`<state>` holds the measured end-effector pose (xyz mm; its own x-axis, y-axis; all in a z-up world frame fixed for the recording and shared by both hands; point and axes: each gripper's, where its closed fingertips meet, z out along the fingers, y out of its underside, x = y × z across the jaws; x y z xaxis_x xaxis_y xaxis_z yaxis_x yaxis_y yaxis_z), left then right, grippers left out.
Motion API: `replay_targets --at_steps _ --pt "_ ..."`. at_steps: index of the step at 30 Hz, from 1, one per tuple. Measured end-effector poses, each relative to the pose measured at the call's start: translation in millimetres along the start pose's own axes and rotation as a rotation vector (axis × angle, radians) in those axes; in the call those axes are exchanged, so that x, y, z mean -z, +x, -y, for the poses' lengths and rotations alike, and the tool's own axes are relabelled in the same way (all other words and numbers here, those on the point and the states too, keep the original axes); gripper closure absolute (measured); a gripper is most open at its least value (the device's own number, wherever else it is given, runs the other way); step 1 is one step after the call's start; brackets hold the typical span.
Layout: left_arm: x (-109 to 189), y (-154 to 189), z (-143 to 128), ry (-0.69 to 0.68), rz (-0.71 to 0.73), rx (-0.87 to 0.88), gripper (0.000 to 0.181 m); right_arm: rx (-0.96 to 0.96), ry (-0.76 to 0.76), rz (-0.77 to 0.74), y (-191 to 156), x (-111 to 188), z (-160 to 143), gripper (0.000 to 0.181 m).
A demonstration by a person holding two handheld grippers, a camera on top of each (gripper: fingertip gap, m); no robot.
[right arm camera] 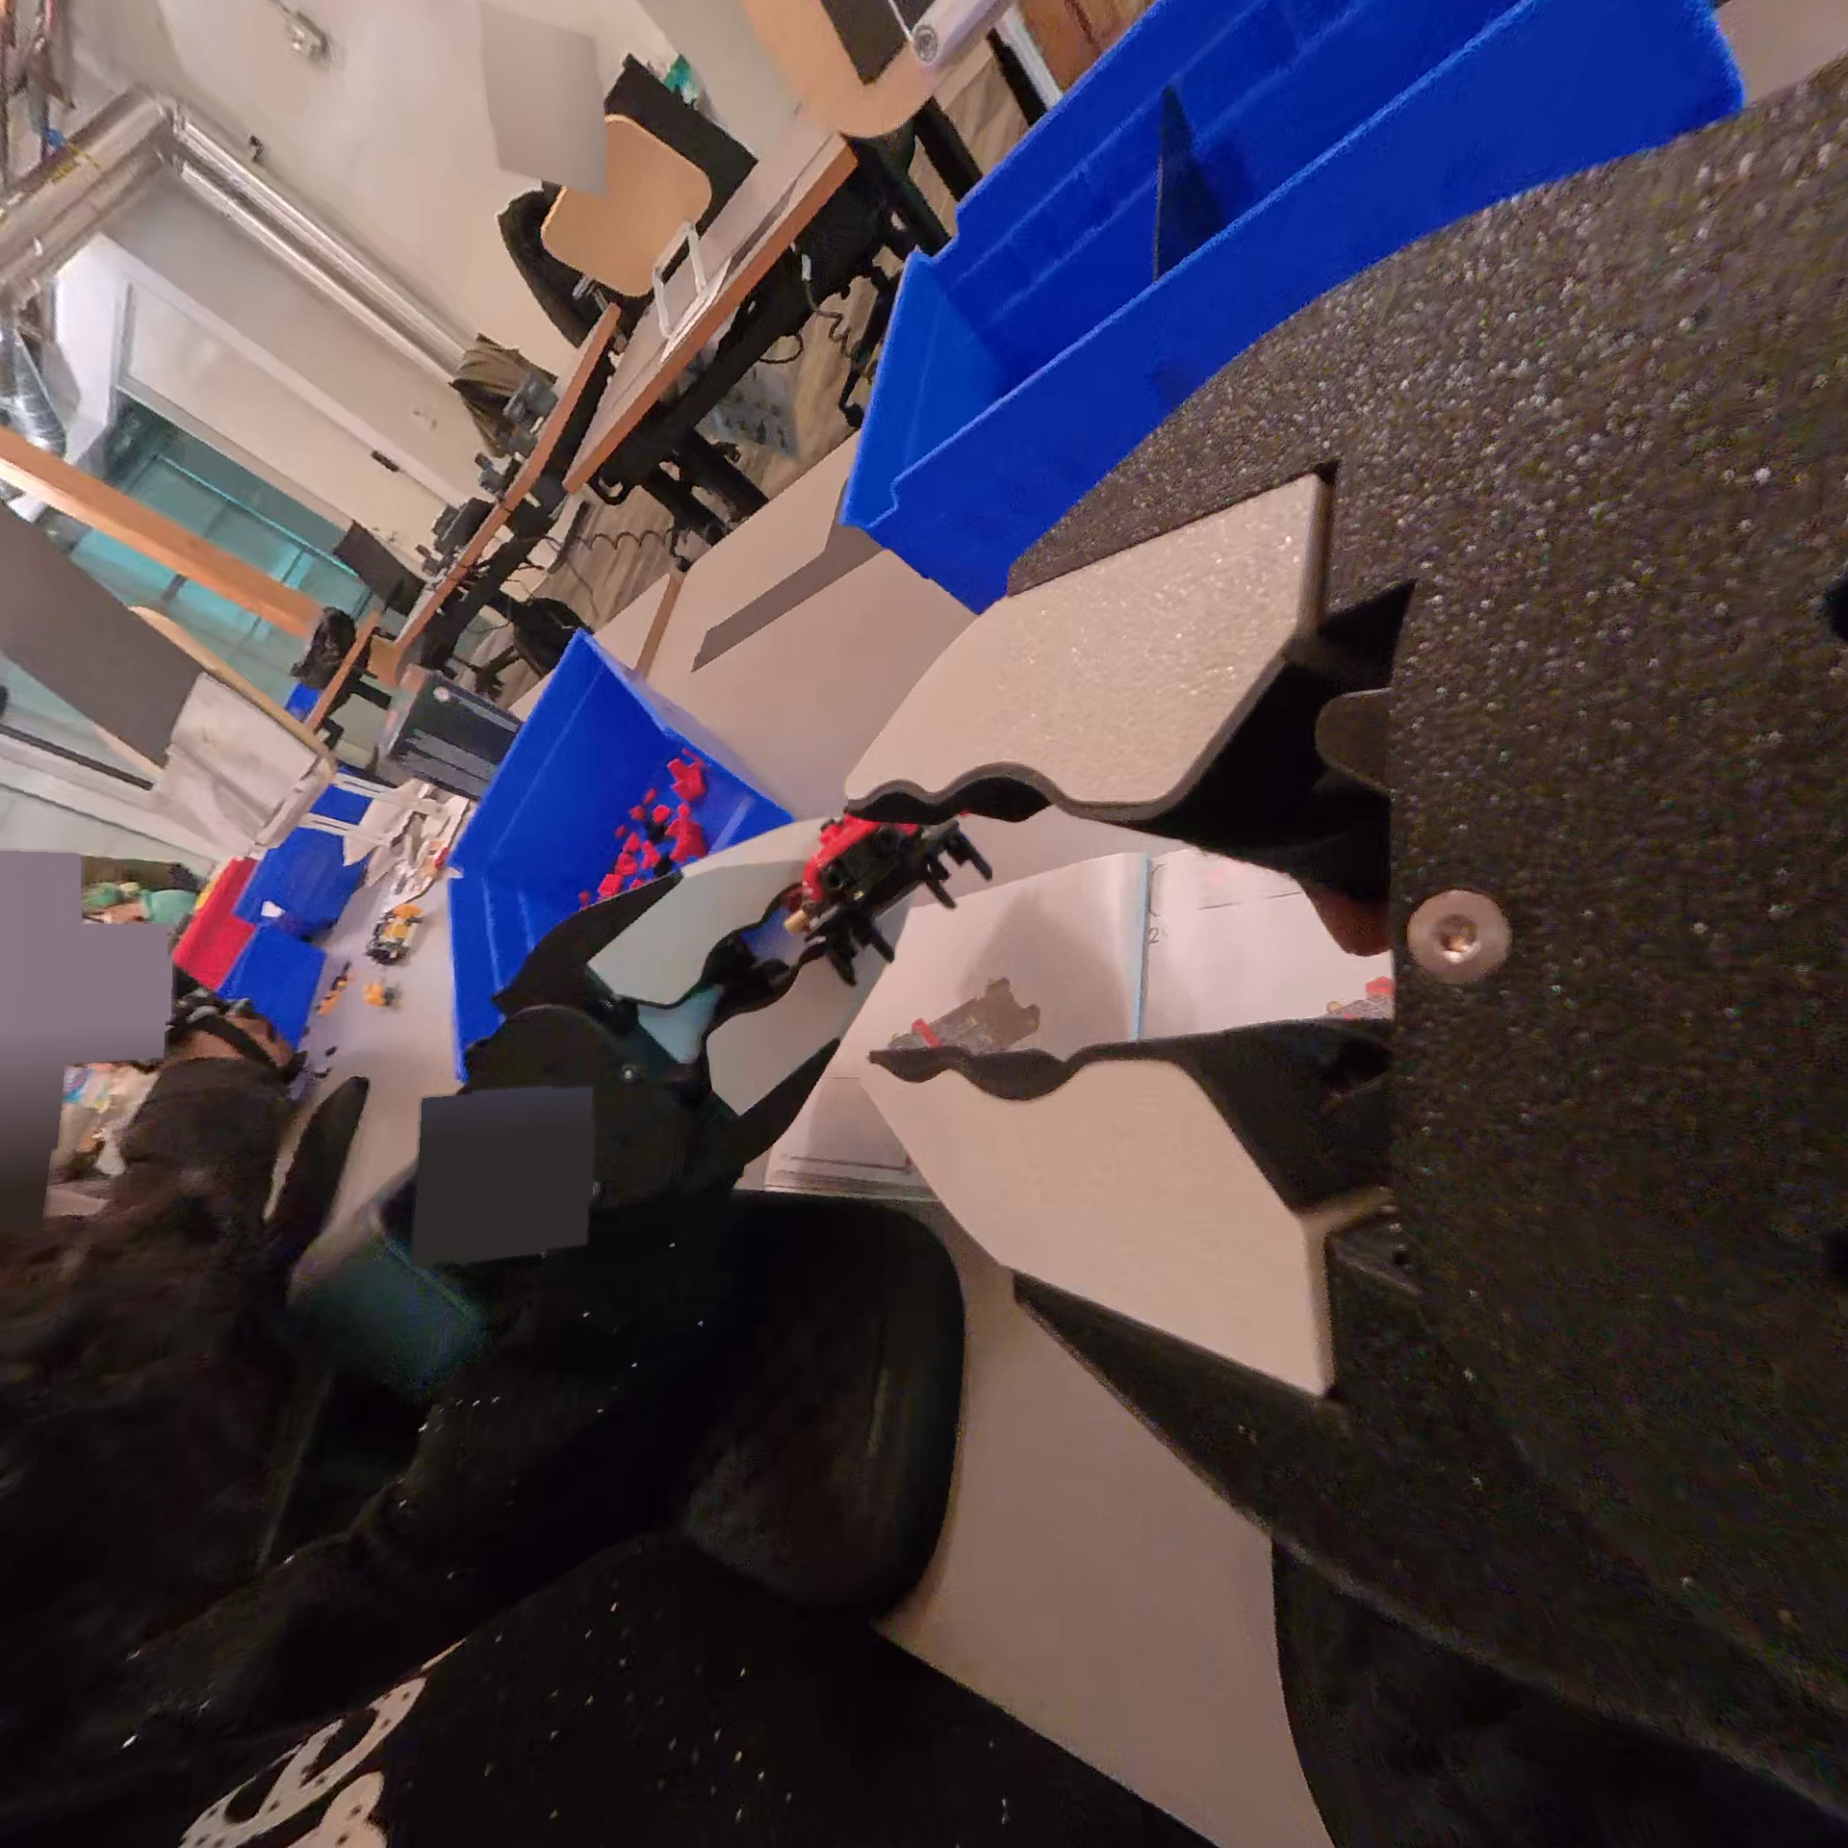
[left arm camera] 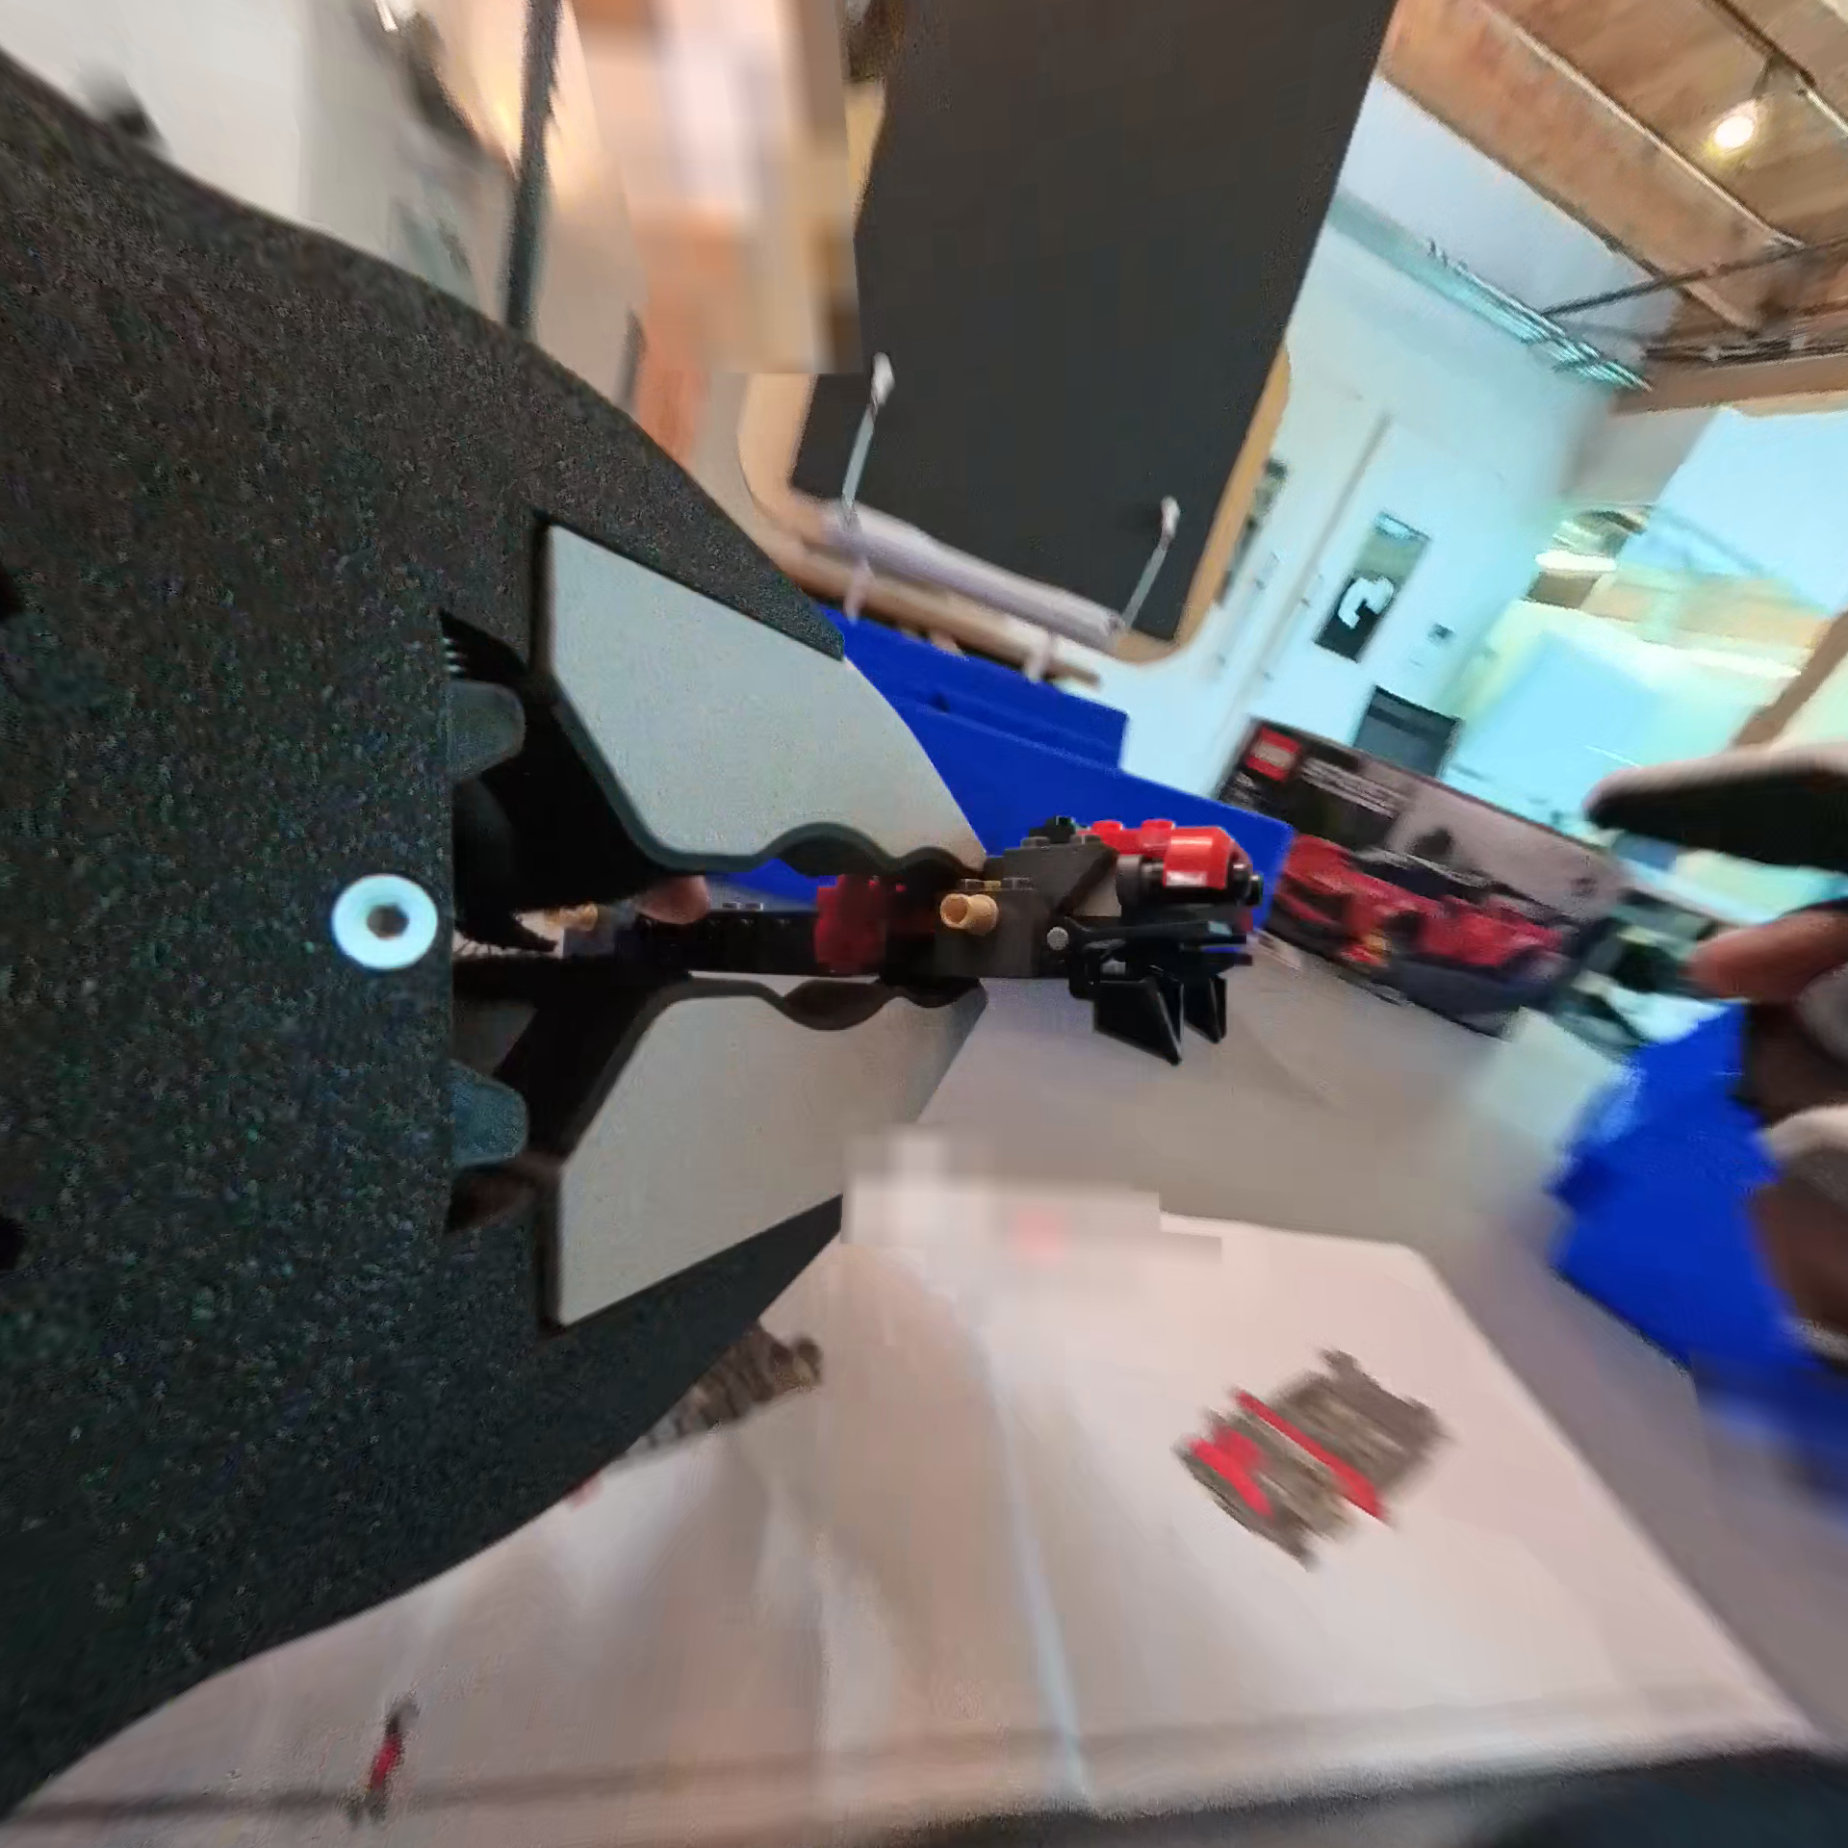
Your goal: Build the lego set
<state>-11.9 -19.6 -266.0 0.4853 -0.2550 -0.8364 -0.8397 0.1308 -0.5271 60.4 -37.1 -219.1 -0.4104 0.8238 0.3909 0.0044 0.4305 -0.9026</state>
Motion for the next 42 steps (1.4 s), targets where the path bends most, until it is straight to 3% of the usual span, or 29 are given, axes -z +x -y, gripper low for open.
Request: replay_targets --at_steps 5,10,16,20,29,32,34,36,39,42 --pt "-1.1 -7.3 -14.6 -0.225 0.109 -0.334 0.166 -0.060 -0.049 -0.030 4.3 -6.4 -9.8 0.139" --pt "-2.1 -3.1 -15.9 -0.278 0.137 -0.450 0.166 -0.073 -0.116 -0.009 -1.5 -8.3 -21.4 0.136" --pt "-3.1 3.2 -25.2 -0.302 0.128 -0.435 0.166 -0.261 -0.335 0.112 -28.2 23.5 -69.1 0.136" --pt "-5.6 8.5 -28.7 -0.302 0.106 -0.410 0.166 -0.347 -0.463 0.016 -28.6 49.0 -100.5 0.136" --pt "-8.9 13.8 -34.0 -0.313 0.080 -0.381 0.166 -0.439 -0.482 -0.064 -23.4 54.4 -115.8 0.136" --pt "-8.0 12.4 -38.4 -0.321 0.077 -0.336 0.166 -0.526 -0.585 -0.088 -18.1 65.8 -131.4 0.123" --pt "-7.1 10.9 -41.4 -0.330 0.078 -0.304 0.166 -0.604 -0.684 -0.155 -10.1 82.8 -146.0 0.108" --pt "-6.7 10.4 -42.9 -0.329 0.074 -0.285 0.166 -0.654 -0.718 -0.251 -0.2 95.6 -154.2 0.106" --pt "-8.1 13.6 -45.0 -0.333 0.056 -0.276 0.166 -0.701 -0.707 -0.300 0.2 90.8 -161.1 0.099" --pt "-9.3 16.8 -45.1 -0.331 0.044 -0.278 0.166 -0.688 -0.809 -0.322 -8.4 82.8 -178.9 0.089"
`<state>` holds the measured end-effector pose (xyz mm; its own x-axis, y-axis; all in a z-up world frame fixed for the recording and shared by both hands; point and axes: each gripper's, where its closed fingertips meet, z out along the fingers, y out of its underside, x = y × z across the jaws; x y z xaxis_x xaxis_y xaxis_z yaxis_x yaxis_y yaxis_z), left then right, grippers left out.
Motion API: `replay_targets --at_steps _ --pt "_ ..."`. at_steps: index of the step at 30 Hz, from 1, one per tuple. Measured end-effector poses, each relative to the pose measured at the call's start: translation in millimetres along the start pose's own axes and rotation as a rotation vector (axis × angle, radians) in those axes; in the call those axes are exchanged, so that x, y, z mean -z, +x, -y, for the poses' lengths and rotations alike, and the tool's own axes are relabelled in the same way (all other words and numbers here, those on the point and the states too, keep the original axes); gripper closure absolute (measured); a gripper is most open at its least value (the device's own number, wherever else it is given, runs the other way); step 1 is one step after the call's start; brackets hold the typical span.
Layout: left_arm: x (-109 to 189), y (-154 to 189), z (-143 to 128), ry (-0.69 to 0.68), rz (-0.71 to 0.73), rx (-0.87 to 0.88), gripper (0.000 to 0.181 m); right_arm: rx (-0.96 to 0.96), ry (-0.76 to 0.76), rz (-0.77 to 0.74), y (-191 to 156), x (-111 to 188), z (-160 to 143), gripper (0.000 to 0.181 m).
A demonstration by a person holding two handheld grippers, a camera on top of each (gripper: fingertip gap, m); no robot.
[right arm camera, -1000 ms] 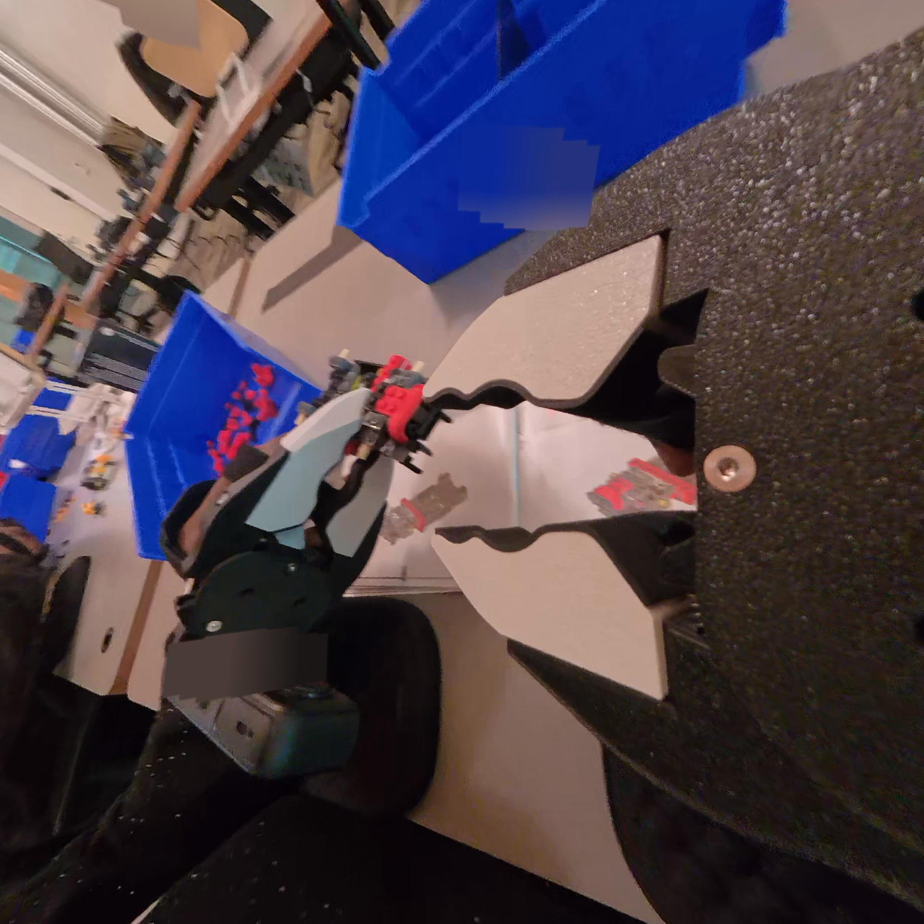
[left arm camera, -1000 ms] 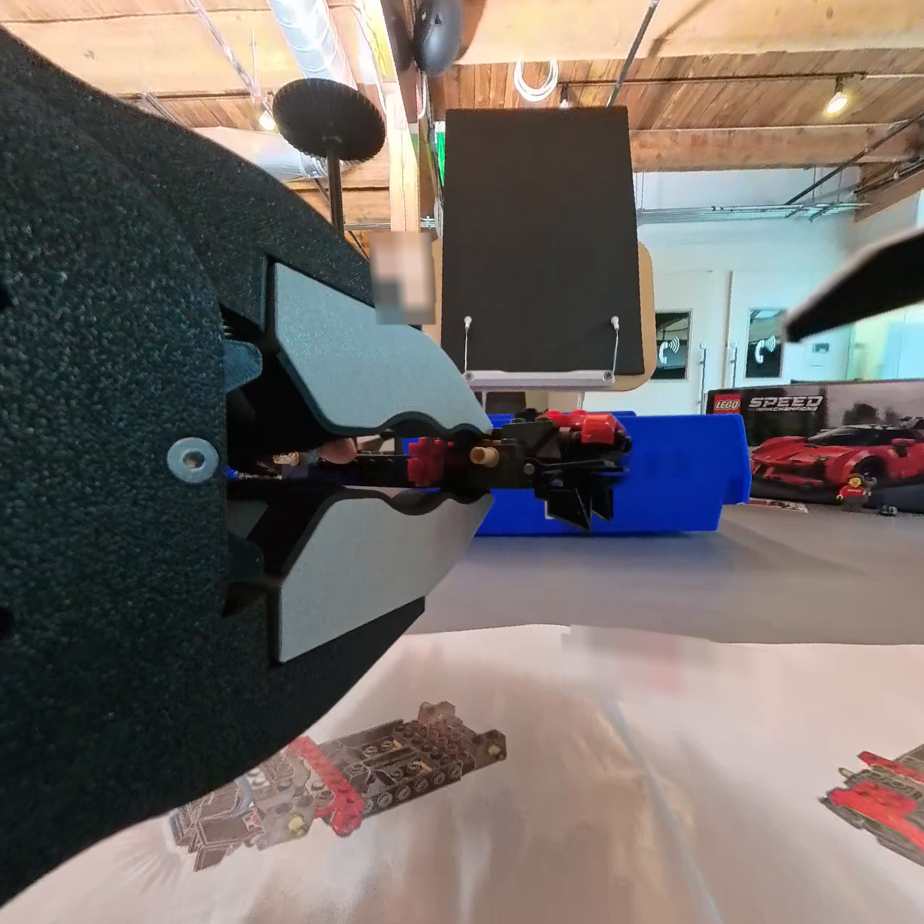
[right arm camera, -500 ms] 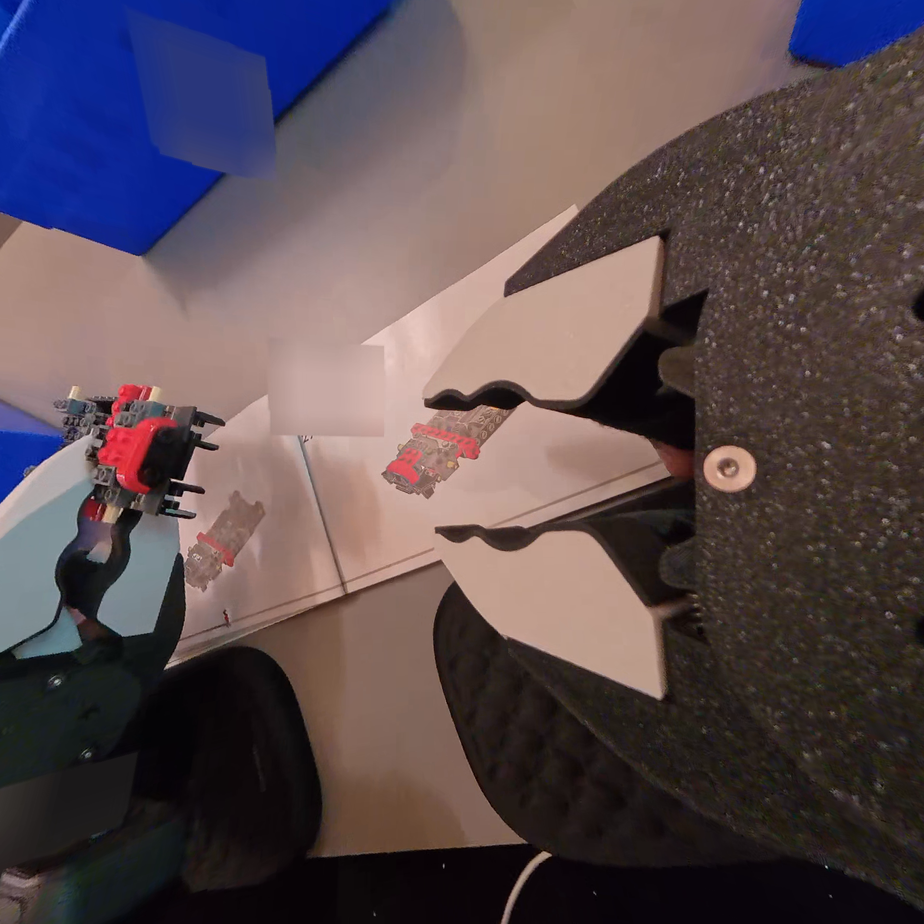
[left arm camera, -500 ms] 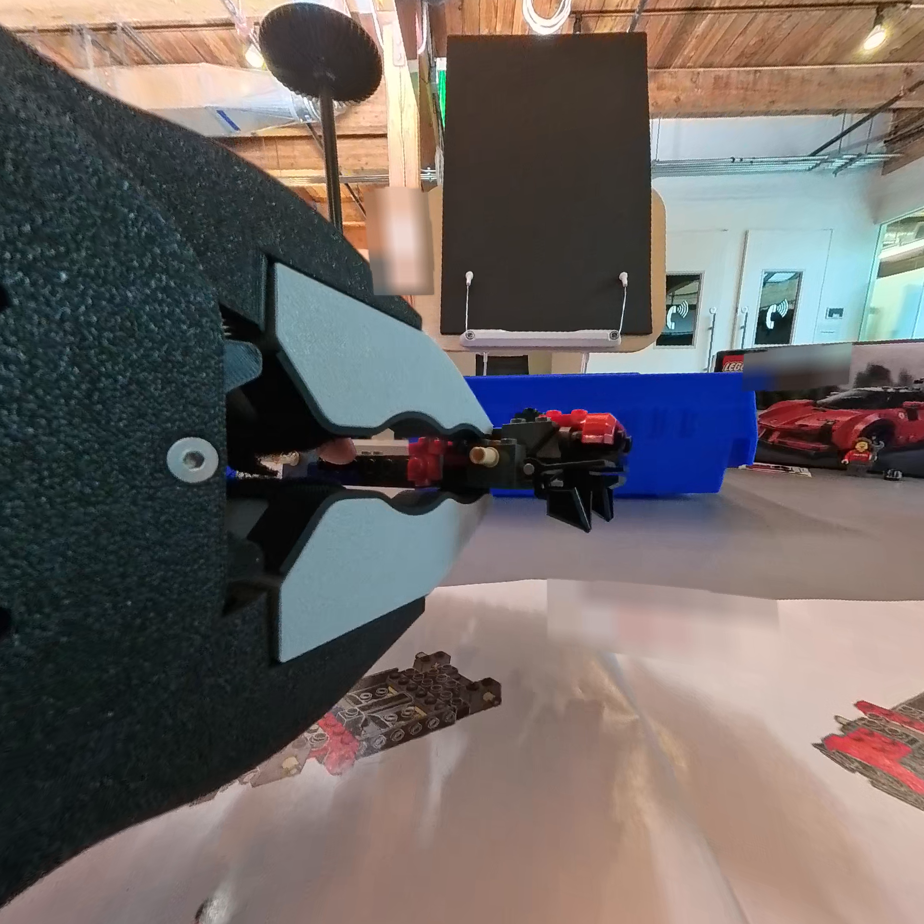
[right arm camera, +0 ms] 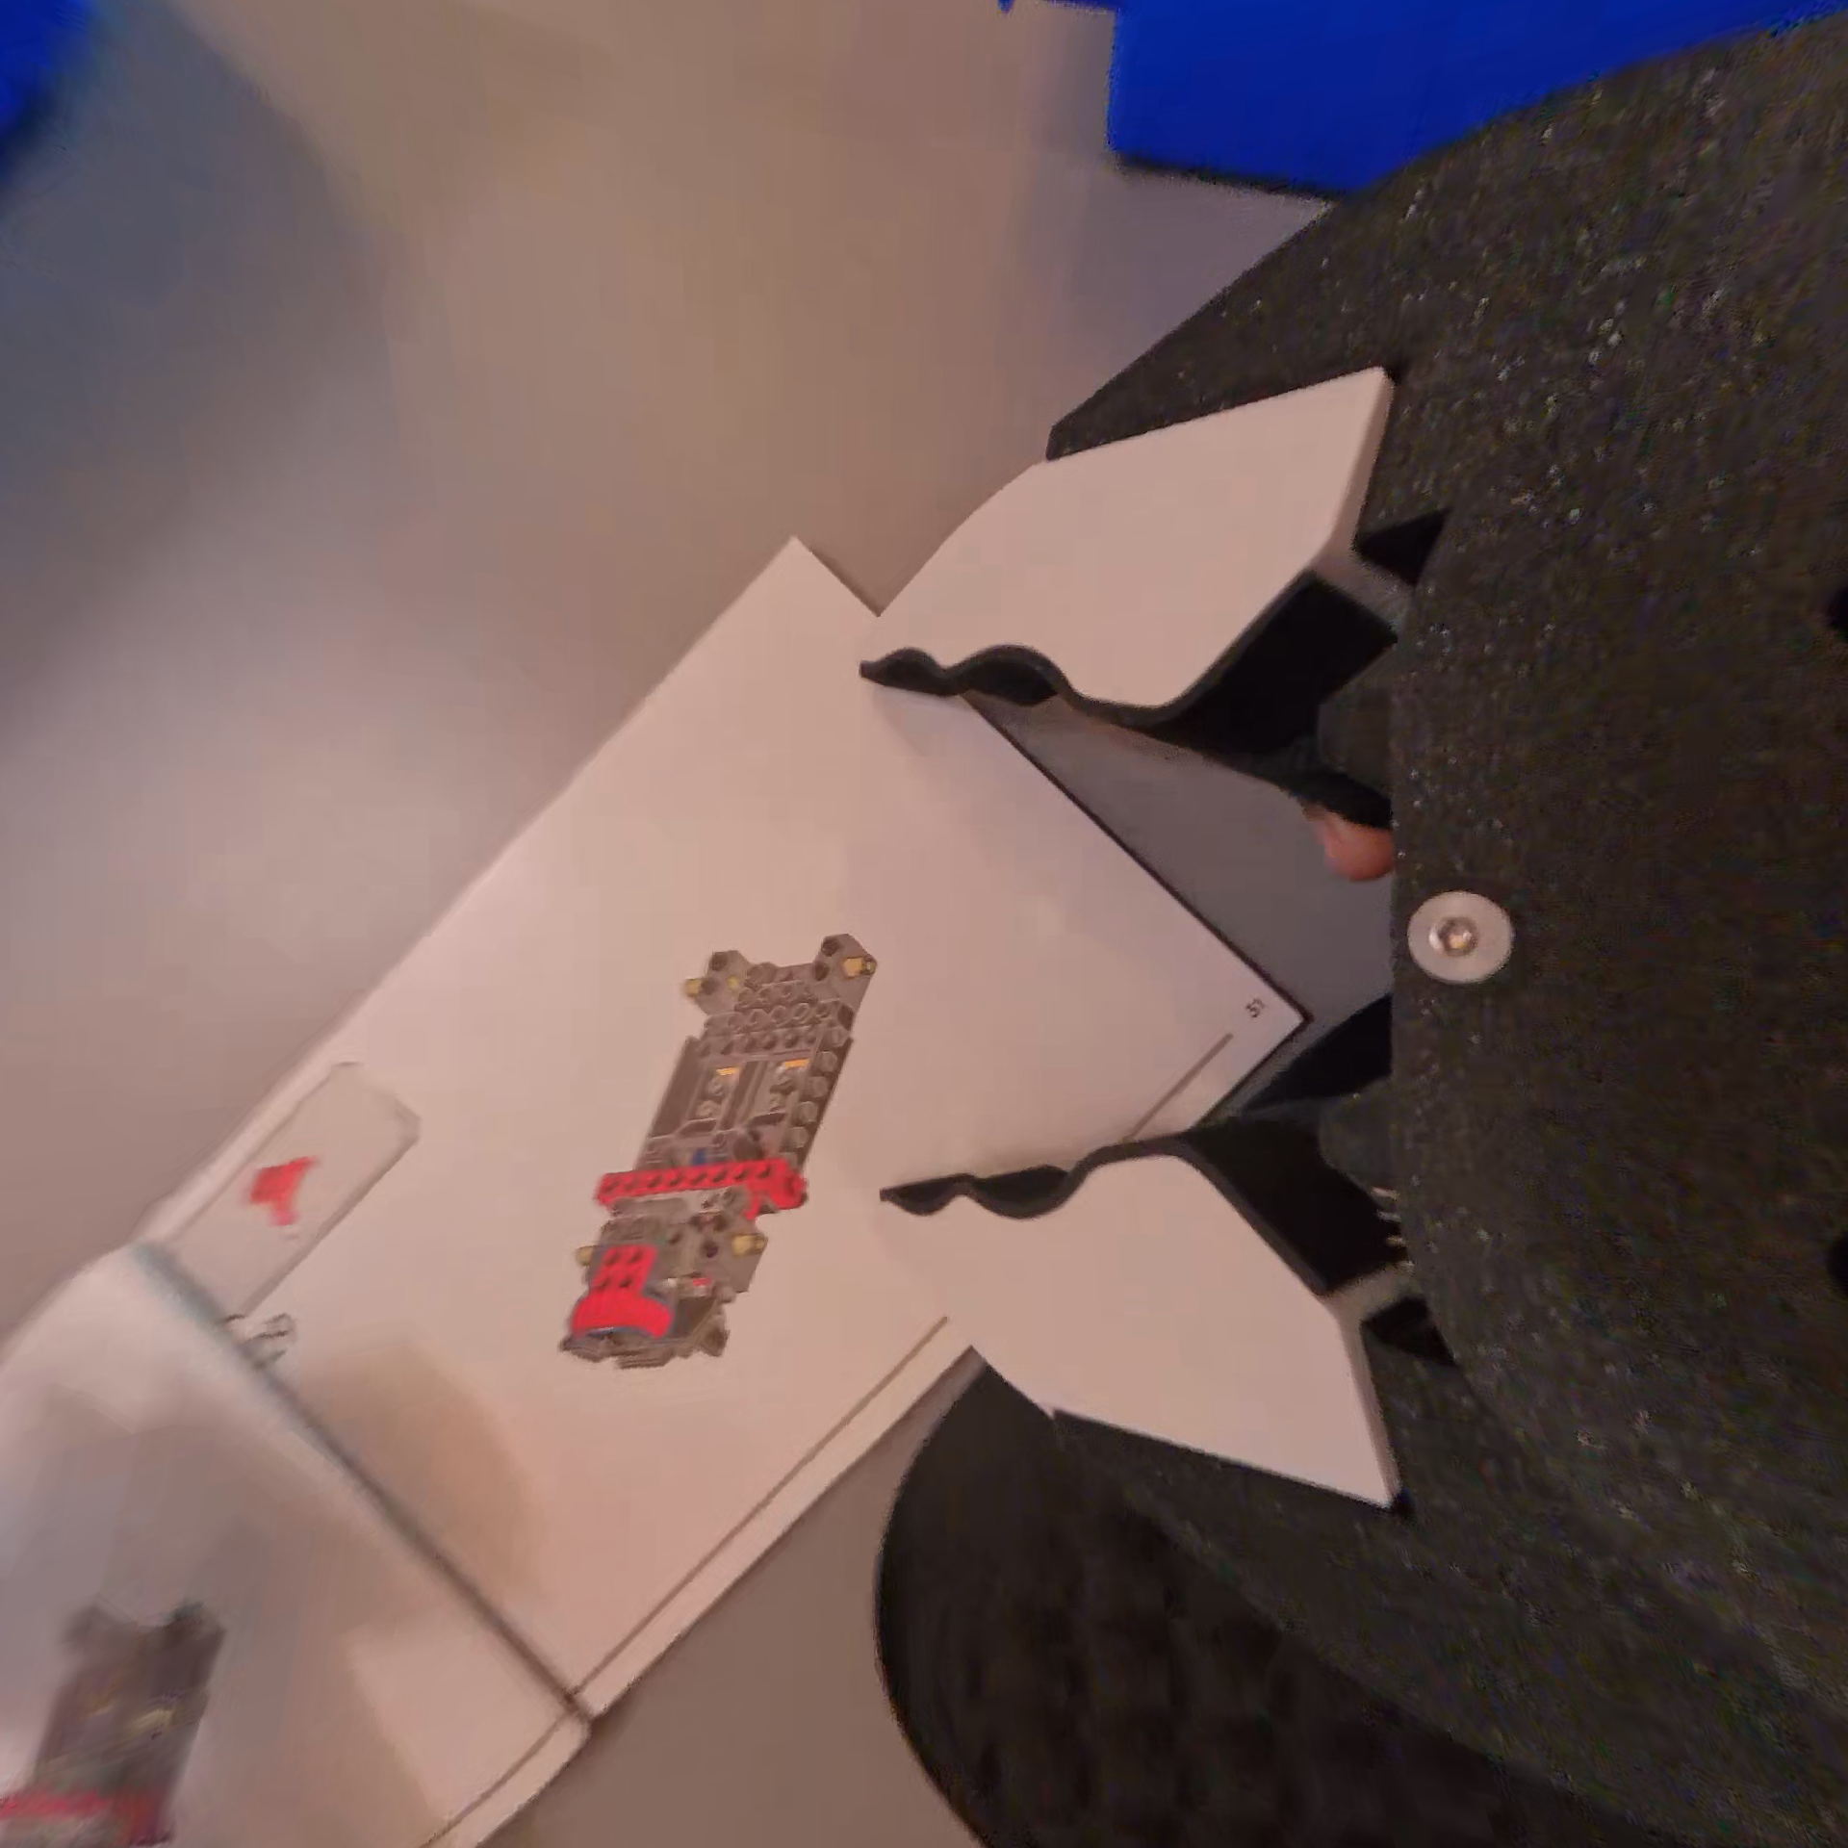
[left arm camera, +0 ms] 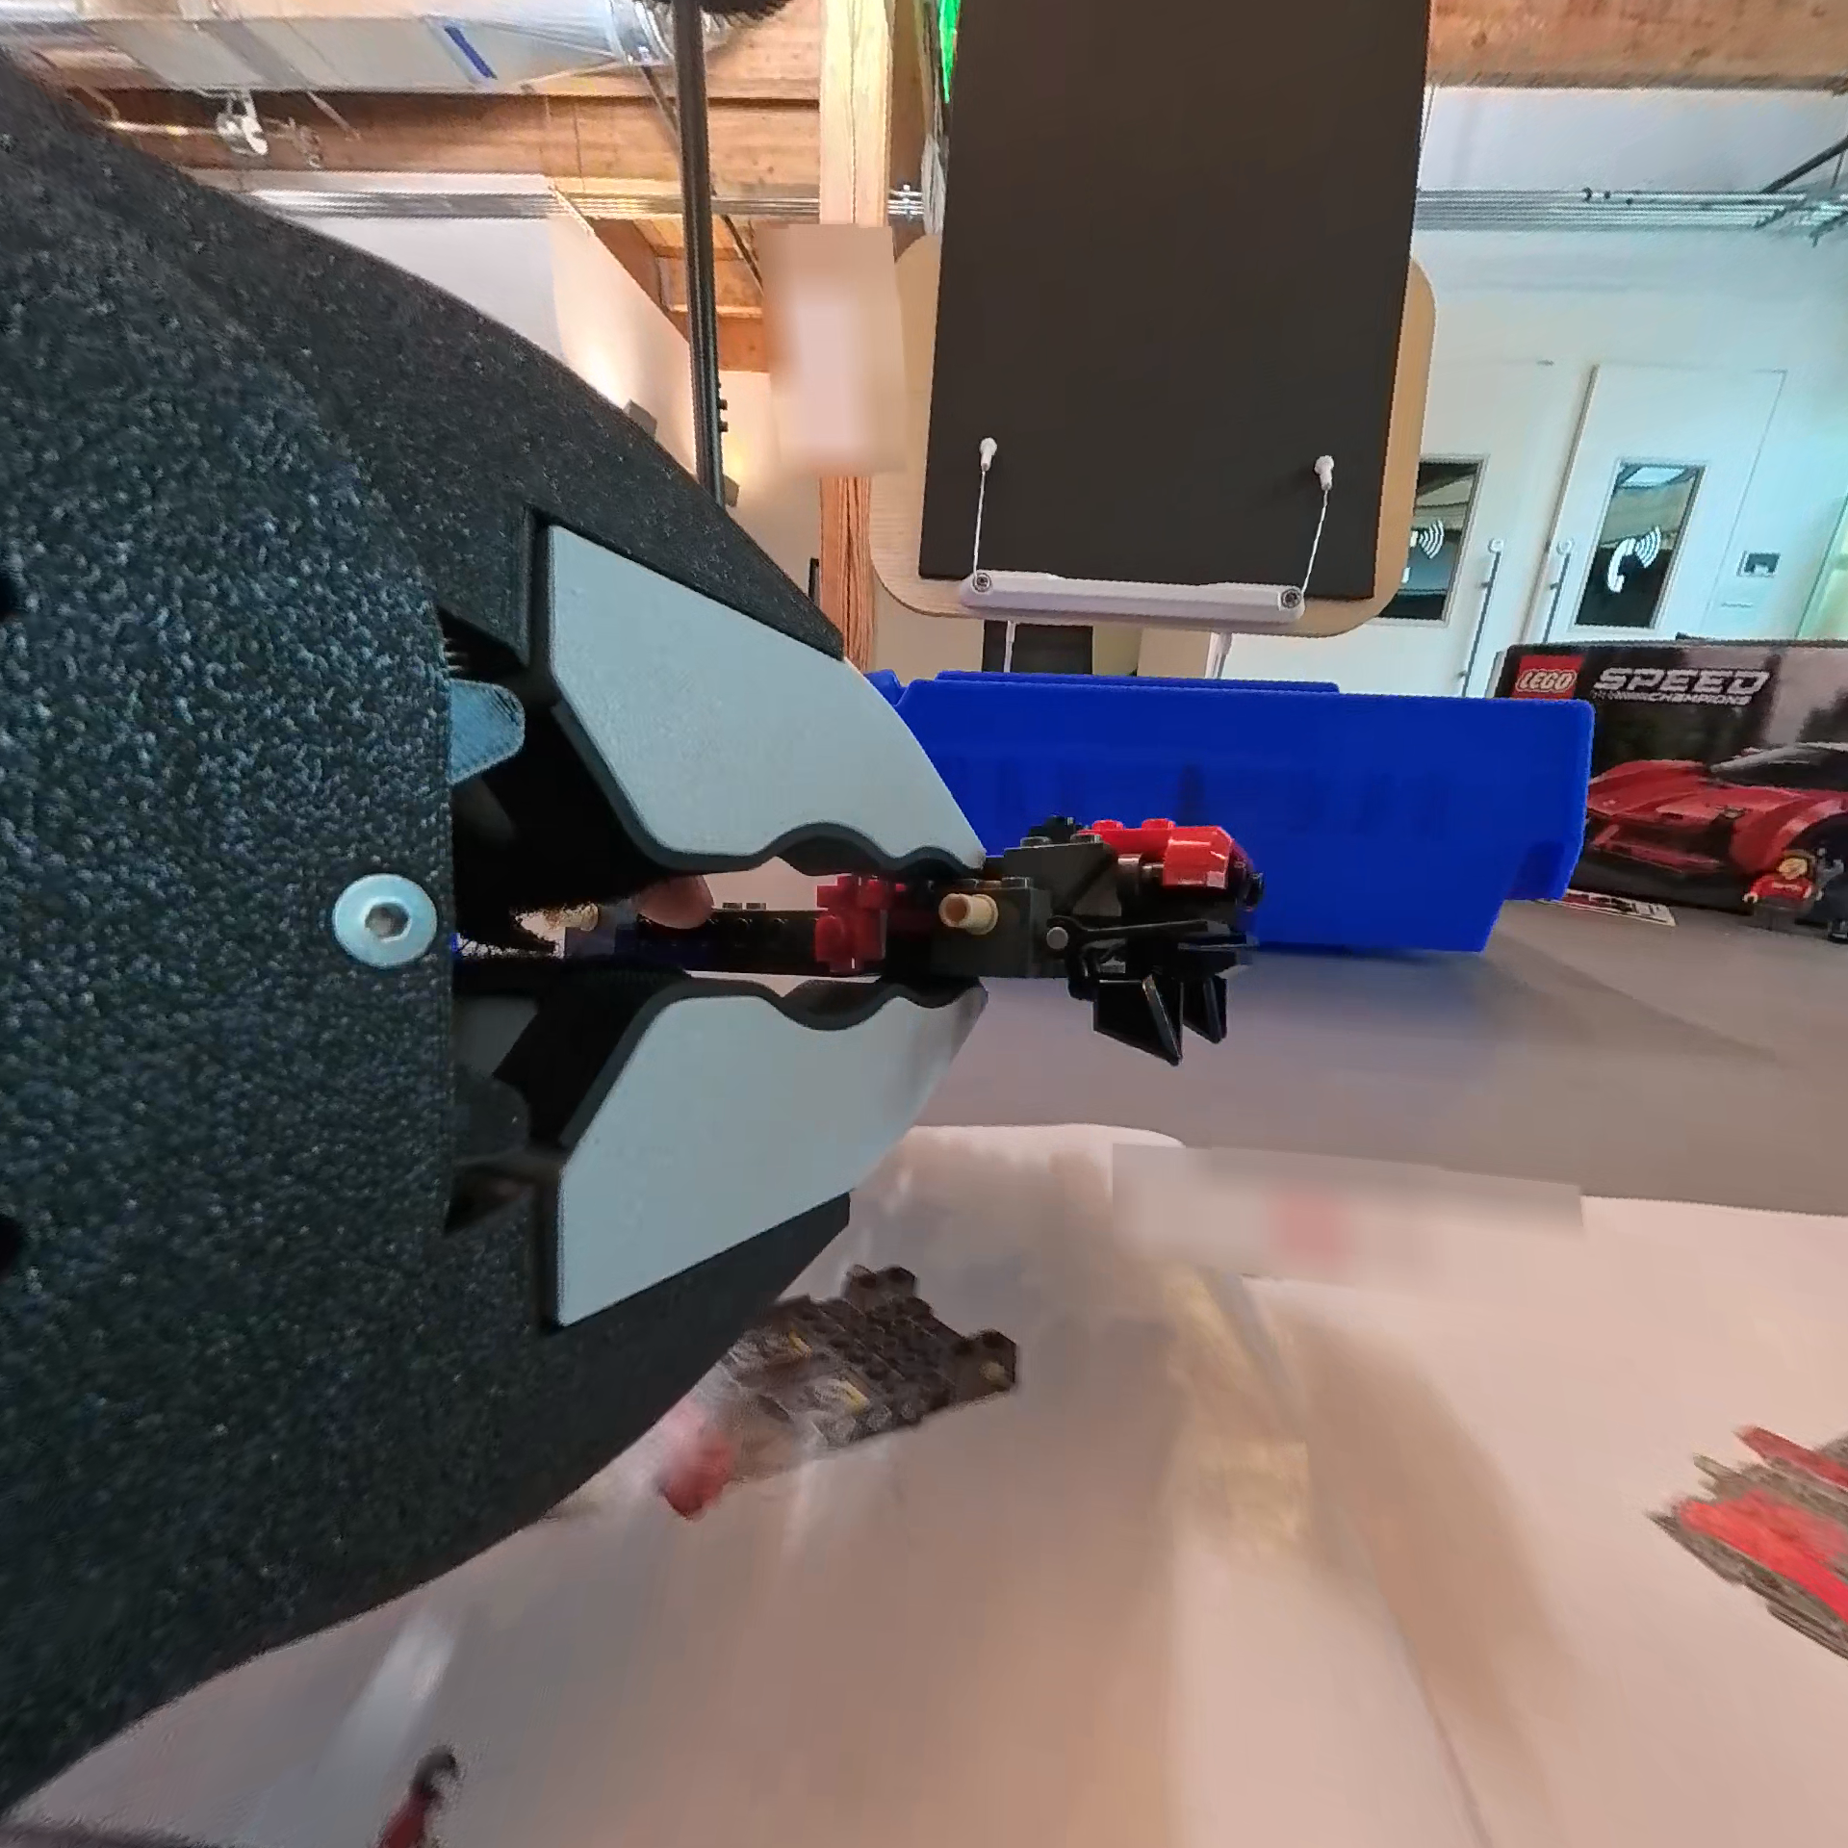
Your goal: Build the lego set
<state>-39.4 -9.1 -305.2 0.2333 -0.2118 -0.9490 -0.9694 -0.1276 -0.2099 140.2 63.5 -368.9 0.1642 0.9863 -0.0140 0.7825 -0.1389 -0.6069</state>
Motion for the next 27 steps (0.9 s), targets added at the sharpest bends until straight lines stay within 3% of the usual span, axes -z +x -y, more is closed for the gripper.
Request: replay_targets --at_steps 6,13,17,22,25,27 --pt "0.1 -3.8 -2.3 0.005 0.003 0.048 0.166 -0.047 0.017 -0.030 -6.2 -7.4 11.3 0.105" --pt "3.9 -12.3 -2.5 0.019 0.032 0.072 0.166 0.018 0.016 0.103 -28.3 -12.3 21.7 0.177" --pt "8.4 -23.2 -4.3 0.017 0.076 0.069 0.166 0.105 0.083 0.053 -31.1 -8.4 41.1 0.178" --pt "27.3 -64.1 -14.4 0.012 0.163 0.180 0.166 0.213 0.333 0.090 -58.6 21.1 105.3 0.178" --pt "51.2 -101.8 -27.0 0.002 0.238 0.282 0.166 0.215 0.424 0.246 -91.6 19.3 141.7 0.178" --pt "68.8 -121.8 -37.5 -0.025 0.278 0.322 0.166 0.196 0.366 0.385 -116.2 7.3 156.0 0.178"
